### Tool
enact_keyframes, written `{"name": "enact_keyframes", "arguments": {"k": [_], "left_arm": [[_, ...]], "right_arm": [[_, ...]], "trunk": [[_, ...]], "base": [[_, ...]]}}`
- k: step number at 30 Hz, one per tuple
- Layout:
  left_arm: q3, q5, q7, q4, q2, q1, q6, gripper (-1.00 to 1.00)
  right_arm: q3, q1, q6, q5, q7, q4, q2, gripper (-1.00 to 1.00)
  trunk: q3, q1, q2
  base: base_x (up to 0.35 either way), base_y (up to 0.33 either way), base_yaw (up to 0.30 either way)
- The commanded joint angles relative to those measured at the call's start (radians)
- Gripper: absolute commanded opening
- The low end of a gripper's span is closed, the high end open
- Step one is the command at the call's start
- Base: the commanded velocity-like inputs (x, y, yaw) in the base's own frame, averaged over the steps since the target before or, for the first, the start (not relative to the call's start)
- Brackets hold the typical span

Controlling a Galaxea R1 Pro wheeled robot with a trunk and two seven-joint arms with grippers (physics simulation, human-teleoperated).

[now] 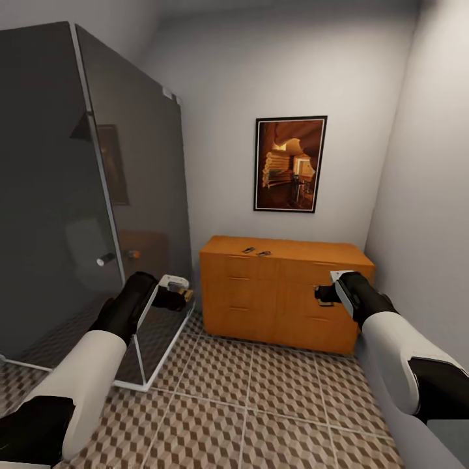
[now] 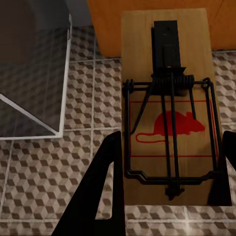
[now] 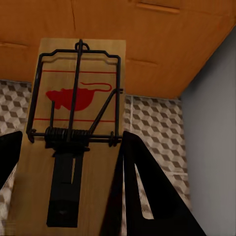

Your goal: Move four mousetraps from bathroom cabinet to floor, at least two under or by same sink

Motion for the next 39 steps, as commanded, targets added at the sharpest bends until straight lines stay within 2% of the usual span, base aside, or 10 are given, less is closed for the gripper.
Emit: {"name": "enact_keyframes", "arguments": {"k": [1, 14, 21, 23, 24, 25, 30, 39], "left_arm": [[-0.003, -0.012, -0.009, 0.0, 0.001, -0.001, 0.002, -1.0], [-0.002, -0.011, -0.009, 0.005, 0.002, -0.001, 0.002, -1.0], [0.001, -0.004, -0.009, 0.048, 0.018, -0.001, -0.002, -1.0], [0.018, -0.002, -0.009, 0.064, 0.024, -0.001, -0.003, -1.0], [0.038, -0.002, -0.01, 0.07, 0.027, -0.001, -0.004, -1.0], [0.075, -0.002, -0.011, 0.077, 0.029, -0.001, -0.013, -1.0], [0.134, -0.002, -0.012, 0.106, 0.031, -0.001, -0.051, -1.0], [0.154, -0.003, -0.01, 0.167, 0.044, -0.001, -0.099, -1.0]], "right_arm": [[-0.006, -0.001, 0.005, 0.003, 0.003, -0.002, 0.001, -1.0], [-0.006, -0.001, 0.005, 0.0, 0.005, 0.002, 0.002, -1.0], [-0.006, -0.001, -0.004, 0.0, 0.029, 0.044, 0.007, -1.0], [-0.006, -0.001, -0.027, 0.0, 0.032, 0.06, 0.012, -1.0], [-0.006, -0.001, -0.037, -0.001, 0.034, 0.07, 0.017, -1.0], [-0.006, -0.001, -0.048, 0.001, 0.038, 0.091, 0.022, -1.0], [-0.006, -0.001, -0.074, 0.003, 0.049, 0.14, 0.03, -1.0], [-0.006, -0.001, -0.143, 0.003, 0.063, 0.235, 0.033, -1.0]], "trunk": [[-0.001, 0.0, -0.001], [-0.001, 0.0, -0.001], [-0.001, 0.0, -0.001], [-0.001, 0.0, -0.001], [-0.001, 0.0, -0.001], [-0.001, 0.0, -0.001], [-0.001, 0.0, -0.001], [-0.001, 0.0, -0.001]], "base": [[0.0, 0.0, 0.271], [0.0, 0.0, 0.271], [0.0, 0.0, 0.271], [0.0, 0.0, 0.271], [0.0, 0.0, 0.271], [0.0, 0.0, 0.271], [0.0, 0.0, 0.271], [0.0, 0.0, 0.271]]}}
